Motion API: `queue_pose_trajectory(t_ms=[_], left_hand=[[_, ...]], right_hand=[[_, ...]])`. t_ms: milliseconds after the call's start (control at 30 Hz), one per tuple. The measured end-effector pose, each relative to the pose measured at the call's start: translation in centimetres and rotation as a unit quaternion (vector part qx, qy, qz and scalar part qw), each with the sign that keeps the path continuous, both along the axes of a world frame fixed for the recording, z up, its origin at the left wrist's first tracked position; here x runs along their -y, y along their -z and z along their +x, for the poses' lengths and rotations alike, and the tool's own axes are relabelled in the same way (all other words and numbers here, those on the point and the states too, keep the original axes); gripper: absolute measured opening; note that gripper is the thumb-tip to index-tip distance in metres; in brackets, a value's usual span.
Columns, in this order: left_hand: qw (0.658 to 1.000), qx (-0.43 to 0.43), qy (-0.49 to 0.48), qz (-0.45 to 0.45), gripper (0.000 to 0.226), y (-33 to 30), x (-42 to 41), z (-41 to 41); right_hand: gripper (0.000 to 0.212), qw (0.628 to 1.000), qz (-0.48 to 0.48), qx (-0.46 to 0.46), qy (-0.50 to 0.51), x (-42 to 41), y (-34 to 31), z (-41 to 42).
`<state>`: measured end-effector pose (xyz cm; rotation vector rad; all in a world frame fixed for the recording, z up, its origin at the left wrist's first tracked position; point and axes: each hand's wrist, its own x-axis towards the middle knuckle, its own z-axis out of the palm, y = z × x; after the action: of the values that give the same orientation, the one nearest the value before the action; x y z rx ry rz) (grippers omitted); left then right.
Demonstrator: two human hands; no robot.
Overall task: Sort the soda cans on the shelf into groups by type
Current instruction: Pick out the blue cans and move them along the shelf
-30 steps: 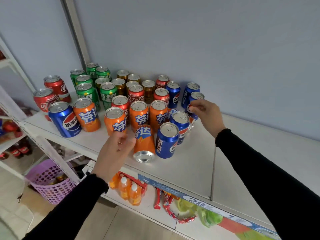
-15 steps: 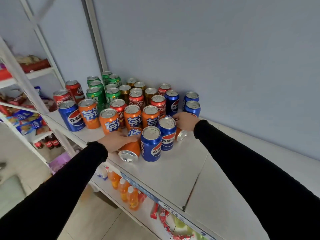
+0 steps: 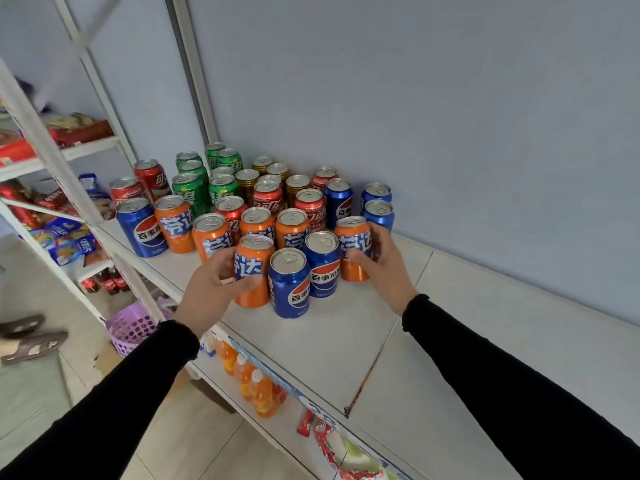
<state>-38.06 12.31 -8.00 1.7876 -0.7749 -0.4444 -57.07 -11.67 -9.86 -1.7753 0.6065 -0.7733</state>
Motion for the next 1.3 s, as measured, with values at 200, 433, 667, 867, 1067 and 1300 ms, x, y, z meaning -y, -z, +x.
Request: queue_pose_trajectory(t_ms=[200, 433, 667, 867, 1067, 1300], left_hand=[[0.999, 0.019, -0.013, -0.038, 0.053, 0.8, 0.0, -0.9], [0.996, 0.073, -0.043, -0.010, 0.051, 1.3, -0.1, -0.7], [0.994, 0.078, -0.068, -0.024, 0.054, 1.3, 0.4, -1.1], [0.982, 0.119, -0.134, -0.066, 0.045, 1.3, -1.5, -2.7], [0.992, 0.106, -0.018, -0.061, 0.055, 1.1, -0.4, -5.7], [0.994, 0.067, 0.022, -0.083, 0.085, 1.5, 3.2, -7.0]], right_hand=[[0.061, 1.000, -0.009, 0.018, 0.021, 0.1, 1.2, -1.0], [0.059, 0.992, -0.064, -0.033, 0.100, -0.4, 1.2, -0.1], [0.046, 0.993, -0.022, -0.005, 0.115, -0.7, 1.2, 1.2], [0.031, 0.989, -0.054, 0.011, 0.138, -2.0, 0.2, -0.8], [0.043, 0.999, -0.050, -0.010, 0.020, -5.0, 0.2, -0.7], [0.061, 0.997, 0.031, -0.011, -0.075, -6.2, 1.5, 1.0]])
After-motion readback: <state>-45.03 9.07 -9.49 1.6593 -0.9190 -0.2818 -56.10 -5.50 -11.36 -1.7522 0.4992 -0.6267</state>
